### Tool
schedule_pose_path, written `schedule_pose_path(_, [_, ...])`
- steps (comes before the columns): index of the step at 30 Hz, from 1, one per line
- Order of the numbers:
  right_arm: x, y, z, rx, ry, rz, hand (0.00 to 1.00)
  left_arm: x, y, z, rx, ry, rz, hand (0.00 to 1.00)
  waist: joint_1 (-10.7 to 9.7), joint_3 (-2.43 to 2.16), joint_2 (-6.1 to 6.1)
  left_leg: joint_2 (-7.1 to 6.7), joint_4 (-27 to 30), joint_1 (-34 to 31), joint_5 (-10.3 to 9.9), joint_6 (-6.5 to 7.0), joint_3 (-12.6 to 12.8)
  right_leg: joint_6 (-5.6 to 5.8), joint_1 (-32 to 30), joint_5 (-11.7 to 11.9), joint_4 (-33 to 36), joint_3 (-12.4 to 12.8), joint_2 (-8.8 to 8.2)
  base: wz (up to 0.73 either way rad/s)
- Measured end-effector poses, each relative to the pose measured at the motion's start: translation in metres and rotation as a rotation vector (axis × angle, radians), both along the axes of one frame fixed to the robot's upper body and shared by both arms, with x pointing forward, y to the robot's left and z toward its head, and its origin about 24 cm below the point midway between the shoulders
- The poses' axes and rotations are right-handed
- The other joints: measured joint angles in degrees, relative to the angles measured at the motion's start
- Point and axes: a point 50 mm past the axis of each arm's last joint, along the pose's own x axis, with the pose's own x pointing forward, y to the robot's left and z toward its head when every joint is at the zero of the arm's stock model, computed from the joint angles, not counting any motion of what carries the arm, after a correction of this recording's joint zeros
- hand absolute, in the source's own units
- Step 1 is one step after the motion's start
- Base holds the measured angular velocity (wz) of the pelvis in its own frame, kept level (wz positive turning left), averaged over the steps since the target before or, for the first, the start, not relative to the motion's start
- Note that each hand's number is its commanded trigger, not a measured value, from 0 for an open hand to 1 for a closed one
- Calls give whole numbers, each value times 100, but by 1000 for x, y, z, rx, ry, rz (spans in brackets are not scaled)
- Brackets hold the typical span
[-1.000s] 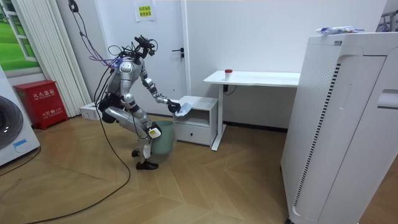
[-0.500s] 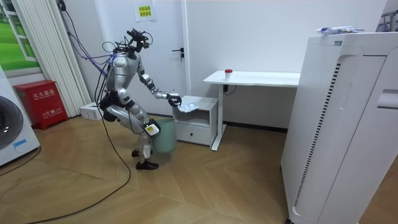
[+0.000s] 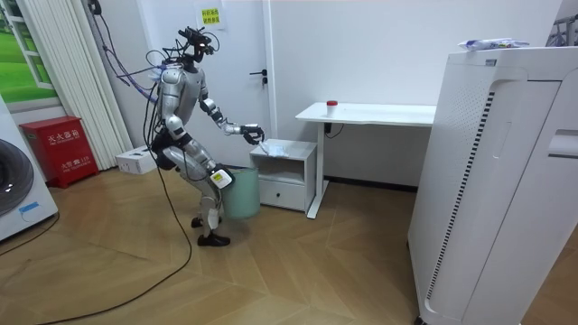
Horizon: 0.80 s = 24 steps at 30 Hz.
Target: Pick garbage
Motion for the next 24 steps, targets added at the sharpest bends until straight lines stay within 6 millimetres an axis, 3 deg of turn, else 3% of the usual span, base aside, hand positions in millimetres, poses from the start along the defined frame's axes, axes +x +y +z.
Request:
schedule_pose_path(1, [-1, 0, 0, -3, -2, 6, 100, -3, -2, -1, -19, -2, -17, 100, 3, -55, 7, 2, -40, 42, 5, 9, 0, 26, 55, 17, -63, -2, 12, 0])
schedule_pose_path(5, [-3, -2, -4, -14, 4, 0, 100, -13, -7, -11, -83, 35, -36, 100, 55, -150, -10, -2, -247, 349, 37, 68, 49, 121, 372, 91, -312, 31, 35, -3])
schedule_pose_path(11, [-4, -17, -7, -25, 25, -63, 100, -22, -16, -22, -106, 129, -103, 100, 317, -173, -22, -24, -541, 700, 105, 172, 218, 218, 647, 163, -524, 135, -15, -4])
schedule_pose_path(19, [-1, -19, -3, -9, -9, -96, 100, -30, -34, -32, -182, 235, -178, 100, 314, -184, -38, -136, -645, 712, 151, 244, 247, 265, 621, 168, -532, 144, -131, 2])
schedule_pose_path(24, [-1, -20, -3, -9, -13, -108, 100, -41, -39, -44, -186, 329, -230, 100, 320, -229, -113, -205, -841, 800, 236, 259, 316, 297, 626, 202, -606, 214, -165, -2])
